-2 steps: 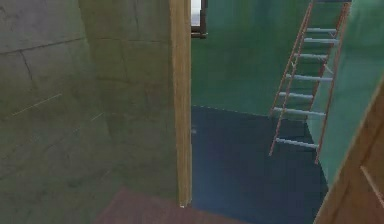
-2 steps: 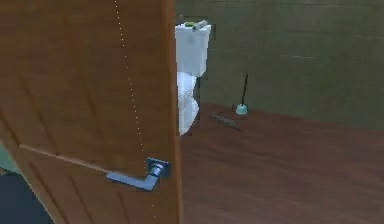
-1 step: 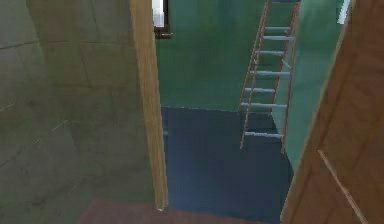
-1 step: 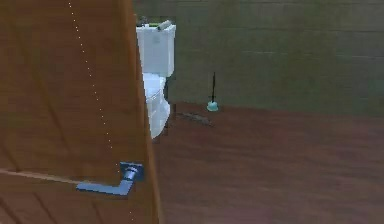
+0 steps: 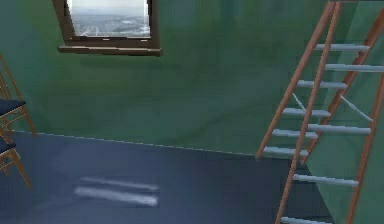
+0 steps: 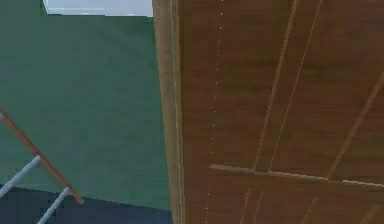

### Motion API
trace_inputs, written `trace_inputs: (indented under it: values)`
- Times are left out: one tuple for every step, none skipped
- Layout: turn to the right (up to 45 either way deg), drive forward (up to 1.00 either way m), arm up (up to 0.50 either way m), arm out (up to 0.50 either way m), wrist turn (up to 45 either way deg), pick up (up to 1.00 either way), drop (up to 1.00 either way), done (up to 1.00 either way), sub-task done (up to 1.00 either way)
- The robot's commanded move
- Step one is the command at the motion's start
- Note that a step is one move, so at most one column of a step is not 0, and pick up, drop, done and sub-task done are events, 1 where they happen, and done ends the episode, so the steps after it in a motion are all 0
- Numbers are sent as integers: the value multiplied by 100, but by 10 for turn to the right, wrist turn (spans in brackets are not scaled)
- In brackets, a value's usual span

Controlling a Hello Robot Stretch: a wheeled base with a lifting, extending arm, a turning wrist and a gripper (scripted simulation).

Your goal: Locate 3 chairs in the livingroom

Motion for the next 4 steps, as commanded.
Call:
trace_inputs:
  values:
    - [90, 0, 0, 0, 0, 0, 0, 0, 0]
    - [0, 35, 0, 0, 0, 0, 0, 0, 0]
    - [-450, 0, 0, 0, 0, 0, 0, 0, 0]
    - [-180, 0, 0, 0, 0, 0, 0, 0, 0]
